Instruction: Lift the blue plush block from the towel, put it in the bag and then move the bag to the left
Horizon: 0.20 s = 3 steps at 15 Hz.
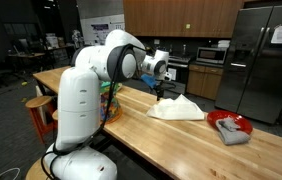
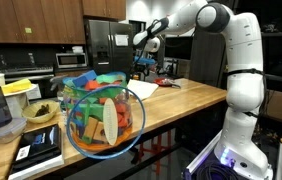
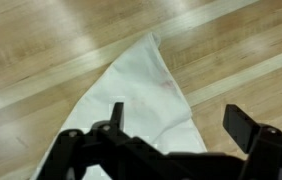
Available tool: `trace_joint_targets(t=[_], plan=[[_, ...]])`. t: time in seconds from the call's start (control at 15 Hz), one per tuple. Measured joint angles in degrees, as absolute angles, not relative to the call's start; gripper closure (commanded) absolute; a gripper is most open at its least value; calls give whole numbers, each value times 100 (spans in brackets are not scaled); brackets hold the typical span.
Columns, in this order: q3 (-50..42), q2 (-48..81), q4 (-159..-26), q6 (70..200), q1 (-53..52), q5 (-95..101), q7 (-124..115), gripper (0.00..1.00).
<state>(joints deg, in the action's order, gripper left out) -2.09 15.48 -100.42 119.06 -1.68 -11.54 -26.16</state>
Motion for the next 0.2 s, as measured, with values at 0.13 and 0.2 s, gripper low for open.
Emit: trace_joint_targets(t=[0.13,0.2], plan=[[-257,1548,-10054,11907,-102,-1150,-2517,0],[-264,1548,-10057,11907,-82,-1150,-2500,0]])
